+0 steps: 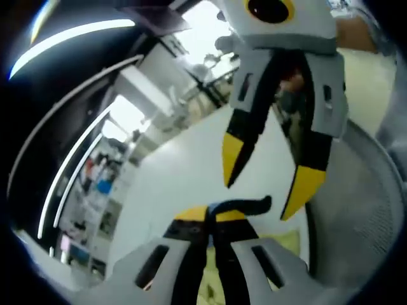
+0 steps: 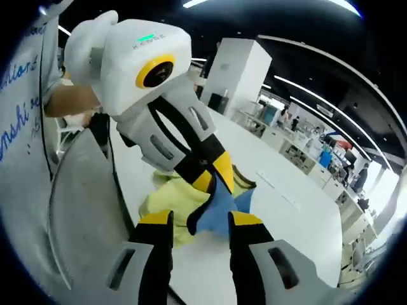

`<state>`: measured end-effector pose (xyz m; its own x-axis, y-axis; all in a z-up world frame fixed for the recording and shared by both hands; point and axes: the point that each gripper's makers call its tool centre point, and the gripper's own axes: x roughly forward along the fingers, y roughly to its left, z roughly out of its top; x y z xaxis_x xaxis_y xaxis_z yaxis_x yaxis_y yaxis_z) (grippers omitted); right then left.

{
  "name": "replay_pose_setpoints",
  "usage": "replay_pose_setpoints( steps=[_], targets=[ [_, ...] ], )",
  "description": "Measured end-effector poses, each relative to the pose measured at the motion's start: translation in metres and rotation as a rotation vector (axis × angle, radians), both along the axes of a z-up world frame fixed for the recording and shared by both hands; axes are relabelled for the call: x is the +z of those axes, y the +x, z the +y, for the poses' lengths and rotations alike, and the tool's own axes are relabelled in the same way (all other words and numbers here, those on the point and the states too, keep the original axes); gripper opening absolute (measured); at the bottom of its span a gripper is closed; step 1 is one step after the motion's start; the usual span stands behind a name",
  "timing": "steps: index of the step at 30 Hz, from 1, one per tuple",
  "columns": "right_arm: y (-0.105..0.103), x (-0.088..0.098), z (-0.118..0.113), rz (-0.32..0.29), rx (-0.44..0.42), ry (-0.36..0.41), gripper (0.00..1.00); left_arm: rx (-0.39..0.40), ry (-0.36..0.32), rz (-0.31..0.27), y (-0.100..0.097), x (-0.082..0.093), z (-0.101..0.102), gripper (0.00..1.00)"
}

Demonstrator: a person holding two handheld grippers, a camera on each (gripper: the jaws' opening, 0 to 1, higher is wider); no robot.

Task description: Fold the garment on the visible template until the final outline fits inside the template.

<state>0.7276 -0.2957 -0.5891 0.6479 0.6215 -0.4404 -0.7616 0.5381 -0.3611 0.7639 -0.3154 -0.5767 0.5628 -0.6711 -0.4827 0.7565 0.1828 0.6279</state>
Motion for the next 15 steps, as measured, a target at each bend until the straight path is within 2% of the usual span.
replay_pose_setpoints(
  steps=[4,6,7,9,15],
  targets=[
    [0.009,0.008,0.005,-0.058,-0.065,0.060,0.36,-0.002,0.006,0.008,-0.001,0.000,-0.003,0.00],
    [0.015,0.010,0.003,-0.084,-0.093,0.044,0.35,0.003,0.007,0.014,-0.002,0.000,-0.004,0.00],
    [0.020,0.013,0.001,-0.127,-0.100,0.010,0.35,0.002,0.011,0.012,-0.003,0.000,-0.005,0.00],
    [0.024,0.014,-0.001,-0.174,-0.090,-0.054,0.32,-0.007,0.024,0.001,-0.005,0.001,-0.006,0.00],
    [0.029,0.015,-0.003,-0.202,-0.085,-0.119,0.21,-0.016,0.041,-0.013,-0.007,0.004,-0.007,0.00]
  ],
)
